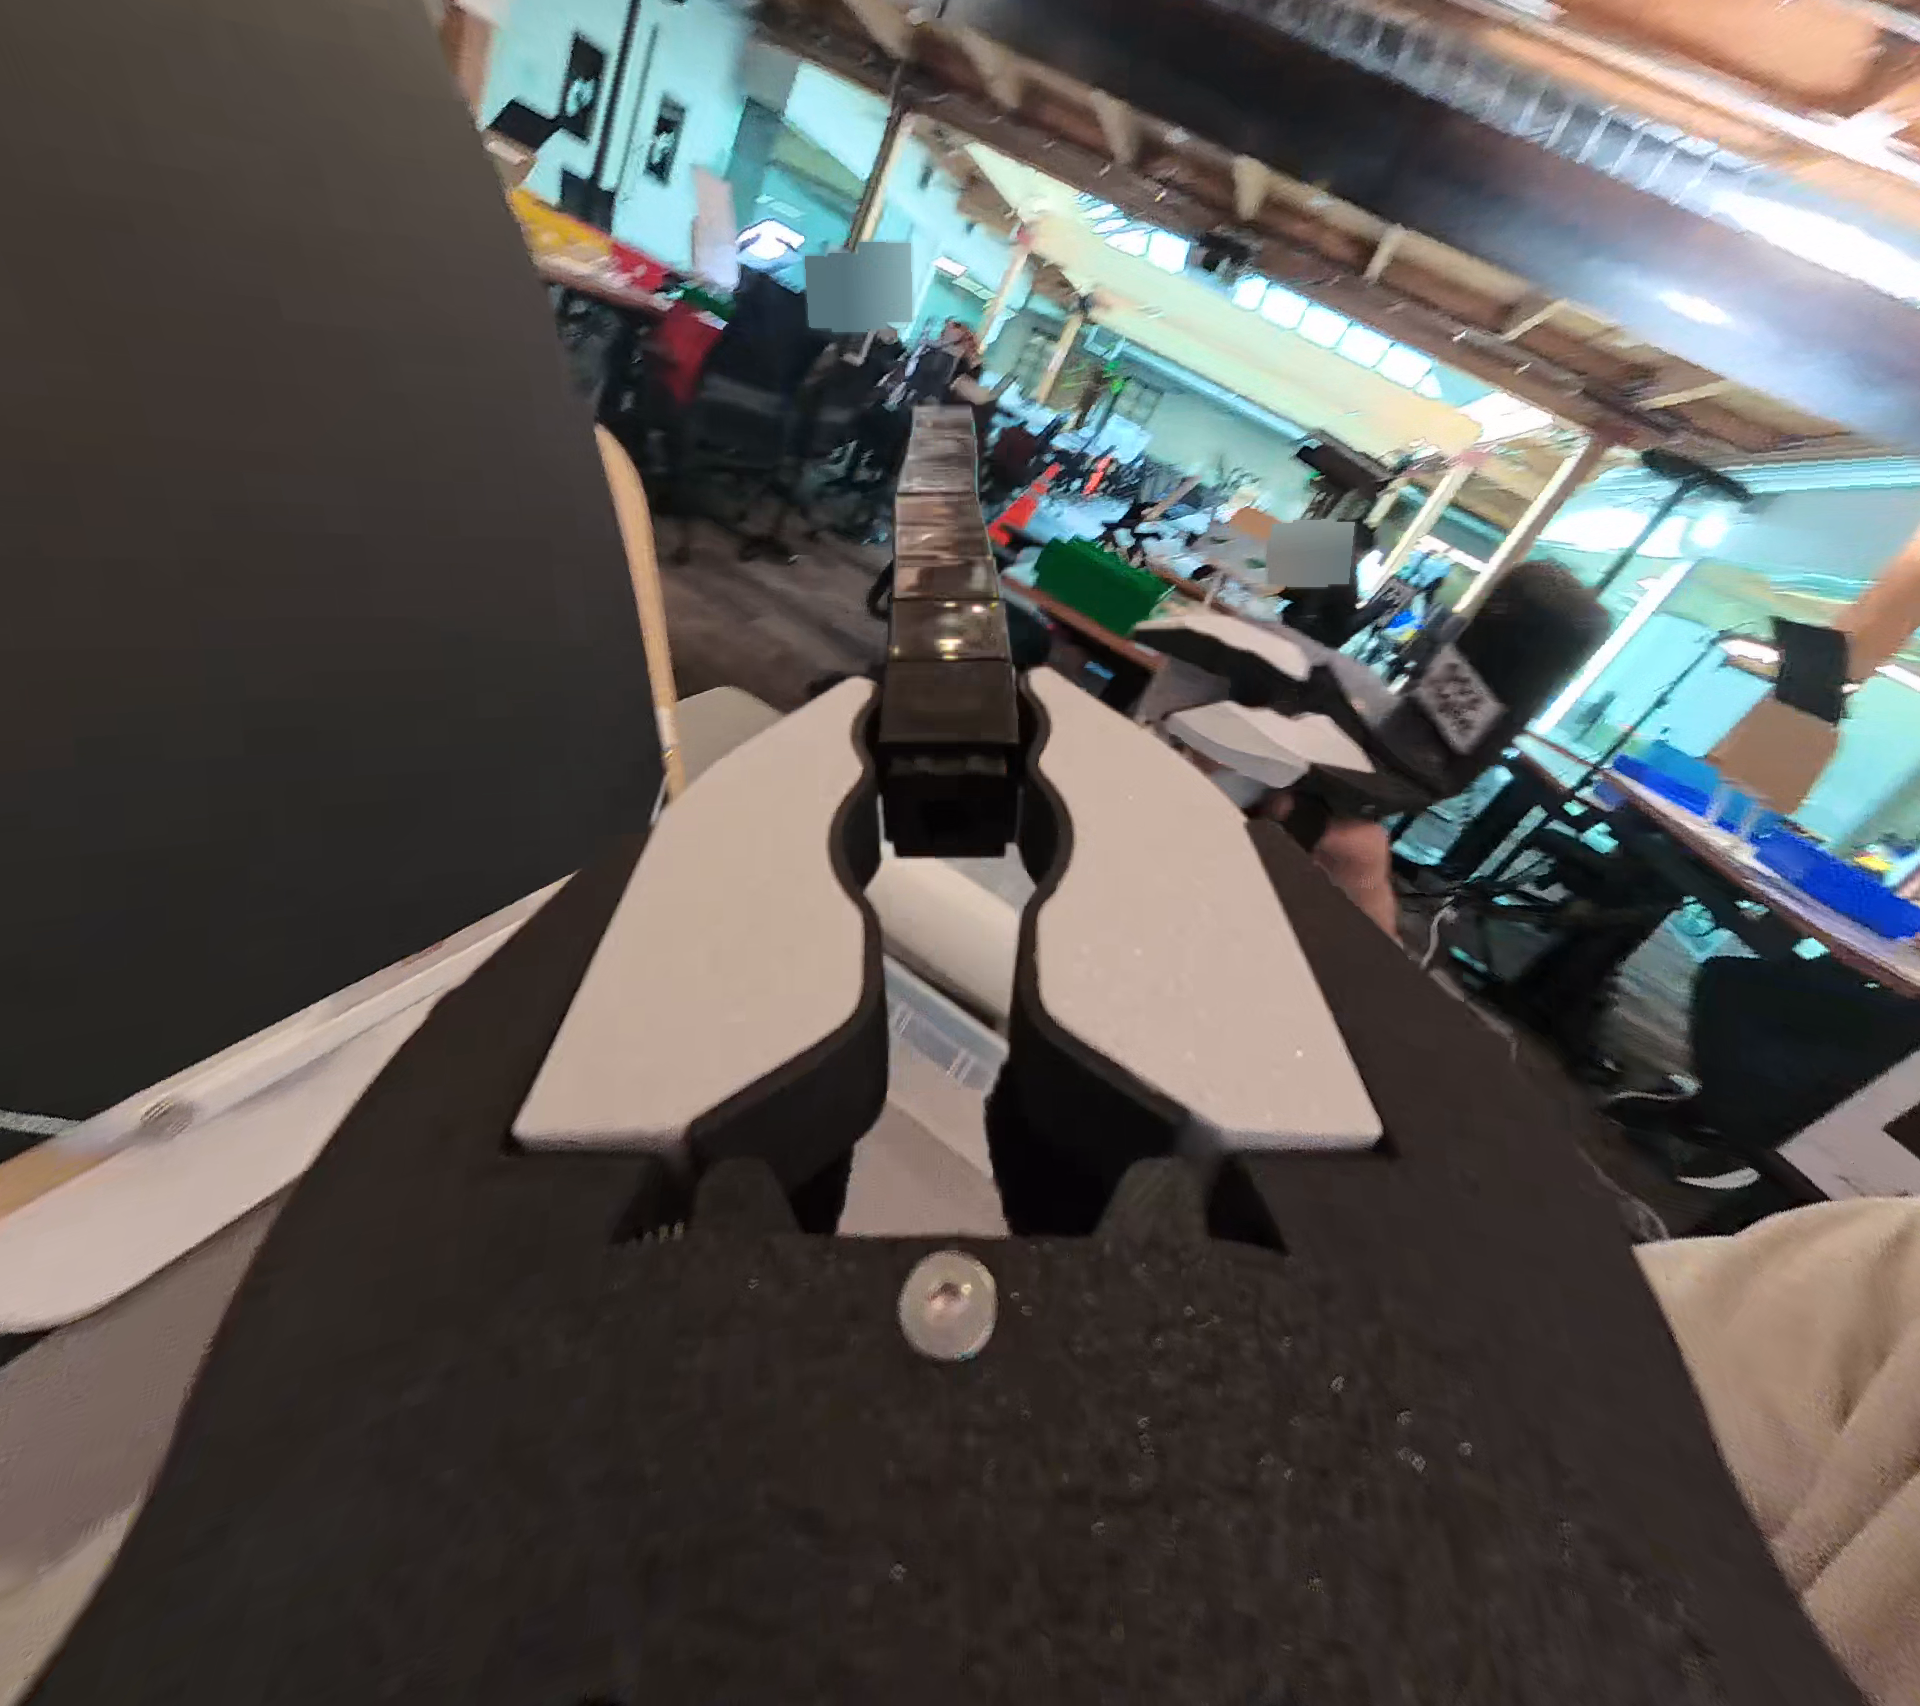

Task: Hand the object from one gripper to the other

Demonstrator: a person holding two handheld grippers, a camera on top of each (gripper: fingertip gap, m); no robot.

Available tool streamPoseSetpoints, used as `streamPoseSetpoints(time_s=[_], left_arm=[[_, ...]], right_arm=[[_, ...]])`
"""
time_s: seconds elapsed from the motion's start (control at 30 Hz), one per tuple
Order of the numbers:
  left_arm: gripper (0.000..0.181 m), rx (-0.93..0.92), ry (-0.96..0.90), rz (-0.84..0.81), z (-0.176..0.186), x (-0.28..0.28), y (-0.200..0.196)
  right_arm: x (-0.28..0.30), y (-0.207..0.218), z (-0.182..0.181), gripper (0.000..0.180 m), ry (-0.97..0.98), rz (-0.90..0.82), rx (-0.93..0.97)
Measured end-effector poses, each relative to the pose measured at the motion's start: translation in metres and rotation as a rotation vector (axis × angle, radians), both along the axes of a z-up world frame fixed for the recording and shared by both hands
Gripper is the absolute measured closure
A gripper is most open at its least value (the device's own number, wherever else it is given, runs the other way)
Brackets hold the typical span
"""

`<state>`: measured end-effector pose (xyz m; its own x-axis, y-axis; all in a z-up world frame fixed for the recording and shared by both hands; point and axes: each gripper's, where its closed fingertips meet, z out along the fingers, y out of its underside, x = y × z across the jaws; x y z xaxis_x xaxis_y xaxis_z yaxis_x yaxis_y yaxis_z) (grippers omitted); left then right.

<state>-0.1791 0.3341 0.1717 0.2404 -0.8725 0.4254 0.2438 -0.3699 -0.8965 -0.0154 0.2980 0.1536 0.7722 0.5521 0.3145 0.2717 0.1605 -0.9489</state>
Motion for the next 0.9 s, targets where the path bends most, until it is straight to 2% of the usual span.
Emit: streamPoseSetpoints(time_s=[0.03,0.17,0.23,0.37,0.4,0.5,0.8,0.9], left_arm=[[0.159,-0.009,0.036,0.016,-0.004,-0.001,0.001],[0.159,-0.042,0.215,0.06,-0.025,0.005,-0.002],[0.159,-0.049,0.293,0.044,-0.034,0.012,-0.009],[0.159,-0.038,0.422,-0.022,-0.051,0.029,-0.024],[0.159,-0.036,0.448,-0.038,-0.054,0.032,-0.027],[0.159,-0.017,0.522,-0.066,-0.065,0.041,-0.034],[0.159,0.022,0.637,-0.062,-0.08,0.033,-0.037],[0.159,0.019,0.649,-0.065,-0.083,0.033,-0.035]], right_arm=[[-0.007,-0.004,-0.003,0.145,-0.049,0.004,0.007],[-0.054,-0.005,-0.012,0.142,-0.219,0.051,0.061],[-0.072,0.005,-0.026,0.134,-0.345,0.008,0.08],[-0.092,0.023,-0.046,0.131,-0.569,-0.096,0.178],[-0.097,0.024,-0.05,0.134,-0.603,-0.098,0.196],[-0.109,0.026,-0.061,0.156,-0.691,-0.09,0.21],[-0.111,0.028,-0.057,0.158,-0.929,-0.203,0.323],[-0.111,0.029,-0.06,0.158,-0.955,-0.211,0.324]])
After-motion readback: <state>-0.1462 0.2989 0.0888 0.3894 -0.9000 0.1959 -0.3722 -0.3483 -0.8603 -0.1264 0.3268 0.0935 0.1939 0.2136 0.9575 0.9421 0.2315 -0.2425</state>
